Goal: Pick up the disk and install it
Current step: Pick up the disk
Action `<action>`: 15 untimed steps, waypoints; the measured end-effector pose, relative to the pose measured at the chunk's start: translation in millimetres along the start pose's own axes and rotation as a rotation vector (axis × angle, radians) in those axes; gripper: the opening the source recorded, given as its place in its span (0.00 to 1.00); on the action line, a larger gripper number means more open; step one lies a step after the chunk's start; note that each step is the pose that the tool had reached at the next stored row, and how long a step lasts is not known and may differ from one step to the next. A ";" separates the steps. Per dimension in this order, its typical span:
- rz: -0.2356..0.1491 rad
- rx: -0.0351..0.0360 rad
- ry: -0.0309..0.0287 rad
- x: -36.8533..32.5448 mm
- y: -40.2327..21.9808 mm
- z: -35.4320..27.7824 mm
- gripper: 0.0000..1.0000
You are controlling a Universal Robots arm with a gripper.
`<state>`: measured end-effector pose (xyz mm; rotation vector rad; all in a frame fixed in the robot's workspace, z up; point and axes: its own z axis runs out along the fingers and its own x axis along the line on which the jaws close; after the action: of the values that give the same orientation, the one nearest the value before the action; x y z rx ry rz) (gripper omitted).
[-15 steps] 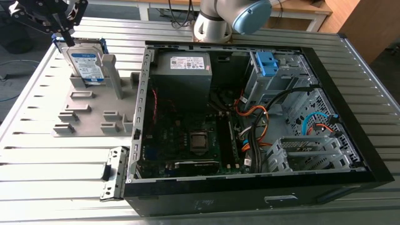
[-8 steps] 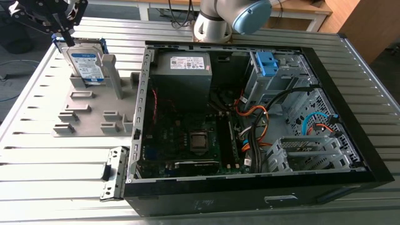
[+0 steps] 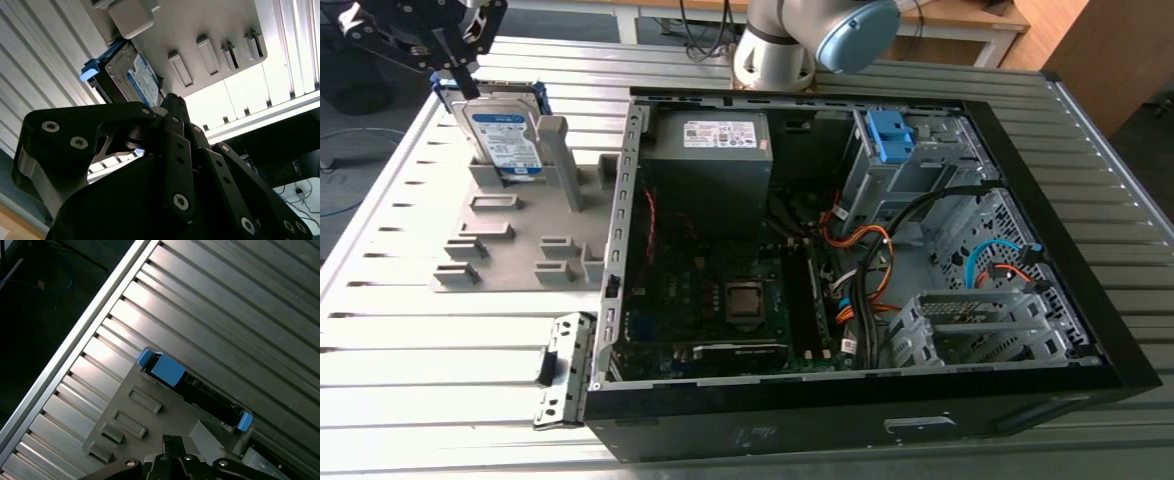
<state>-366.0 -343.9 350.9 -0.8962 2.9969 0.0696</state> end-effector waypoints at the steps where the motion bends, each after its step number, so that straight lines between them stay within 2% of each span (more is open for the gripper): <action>1: -0.002 -0.0001 0.0001 0.0 0.0 0.0 0.11; 15: -0.033 -0.0008 0.0013 0.0 0.0 0.0 0.11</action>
<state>-366.0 -343.9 350.9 -0.9457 2.9825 0.0699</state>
